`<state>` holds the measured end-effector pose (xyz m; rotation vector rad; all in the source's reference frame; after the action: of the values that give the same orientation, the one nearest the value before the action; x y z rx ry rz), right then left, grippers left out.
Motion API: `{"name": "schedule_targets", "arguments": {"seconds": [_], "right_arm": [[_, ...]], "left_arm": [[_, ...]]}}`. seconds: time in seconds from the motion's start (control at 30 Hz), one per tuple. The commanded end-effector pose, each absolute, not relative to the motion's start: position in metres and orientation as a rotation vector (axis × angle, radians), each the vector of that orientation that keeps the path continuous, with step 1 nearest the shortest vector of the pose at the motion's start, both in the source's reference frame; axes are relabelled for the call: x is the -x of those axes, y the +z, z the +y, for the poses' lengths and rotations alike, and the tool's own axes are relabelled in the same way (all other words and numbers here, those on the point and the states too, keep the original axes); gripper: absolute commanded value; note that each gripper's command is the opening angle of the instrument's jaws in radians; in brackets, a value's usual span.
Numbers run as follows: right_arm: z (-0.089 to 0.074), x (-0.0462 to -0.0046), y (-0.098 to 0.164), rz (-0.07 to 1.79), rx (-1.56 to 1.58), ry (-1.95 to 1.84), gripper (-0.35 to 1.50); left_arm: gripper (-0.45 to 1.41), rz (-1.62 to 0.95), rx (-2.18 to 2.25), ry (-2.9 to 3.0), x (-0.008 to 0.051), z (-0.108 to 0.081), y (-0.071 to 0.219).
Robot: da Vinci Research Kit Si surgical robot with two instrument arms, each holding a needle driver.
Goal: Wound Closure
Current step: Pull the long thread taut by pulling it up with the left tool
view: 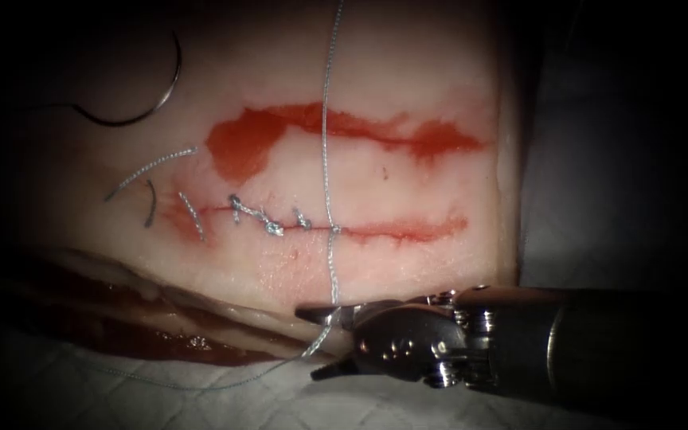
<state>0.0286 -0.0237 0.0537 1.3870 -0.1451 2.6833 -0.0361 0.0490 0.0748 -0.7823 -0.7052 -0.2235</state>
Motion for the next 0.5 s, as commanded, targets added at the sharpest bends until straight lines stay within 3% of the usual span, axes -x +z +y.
{"name": "schedule_targets", "arguments": {"seconds": [0.03, 0.33, 0.5], "right_arm": [[-0.022, -0.0289, 0.053, -0.112, -1.404, 2.702, 1.36], [-0.019, -0.0245, 0.049, -0.087, -1.515, 2.913, 1.38], [-0.017, -0.0223, 0.049, -0.088, -1.638, 3.080, 1.25]], "left_arm": [[-0.45, -0.778, 0.747, -0.312, 0.0360, 0.049, 0.074], [-0.45, -1.101, 0.487, -0.739, 0.0286, 0.040, 0.062], [-0.45, -1.278, 0.282, -0.879, 0.0277, 0.037, 0.056]]}}
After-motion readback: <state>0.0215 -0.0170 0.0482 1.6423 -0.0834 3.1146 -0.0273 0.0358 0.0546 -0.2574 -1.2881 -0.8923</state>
